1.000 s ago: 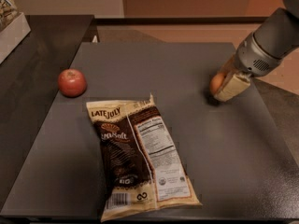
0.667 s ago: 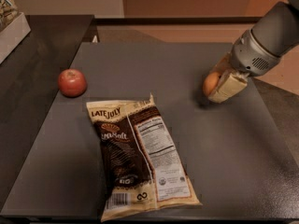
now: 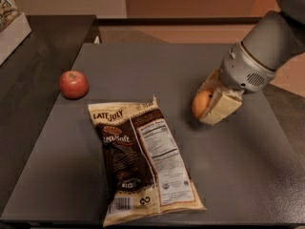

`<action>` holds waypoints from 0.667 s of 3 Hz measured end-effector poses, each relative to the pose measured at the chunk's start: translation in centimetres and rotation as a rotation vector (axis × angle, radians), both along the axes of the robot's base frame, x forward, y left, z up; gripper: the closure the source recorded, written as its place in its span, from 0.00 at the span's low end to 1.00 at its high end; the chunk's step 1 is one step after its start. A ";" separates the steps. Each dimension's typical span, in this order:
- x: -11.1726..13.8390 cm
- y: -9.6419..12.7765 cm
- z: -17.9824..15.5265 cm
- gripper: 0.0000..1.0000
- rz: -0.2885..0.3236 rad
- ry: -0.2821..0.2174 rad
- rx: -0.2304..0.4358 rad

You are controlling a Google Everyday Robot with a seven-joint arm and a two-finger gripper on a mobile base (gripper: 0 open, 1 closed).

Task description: Move orange near brown chip bag

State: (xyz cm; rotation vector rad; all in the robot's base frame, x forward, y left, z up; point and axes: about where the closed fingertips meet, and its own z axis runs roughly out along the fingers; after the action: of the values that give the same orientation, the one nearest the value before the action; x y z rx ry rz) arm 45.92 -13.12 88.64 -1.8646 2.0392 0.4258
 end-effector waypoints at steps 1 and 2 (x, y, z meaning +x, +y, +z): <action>-1.8 1.0 -1.5 1.00 0.014 0.041 -0.014; -3.0 1.3 -3.1 1.00 0.007 0.060 -0.035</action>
Offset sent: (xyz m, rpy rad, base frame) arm -0.0442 0.0142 -0.0508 -0.0594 0.0861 -0.0061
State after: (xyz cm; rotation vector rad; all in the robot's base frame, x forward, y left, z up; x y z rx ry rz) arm 42.89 -11.79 85.55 -1.9016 2.0920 0.4554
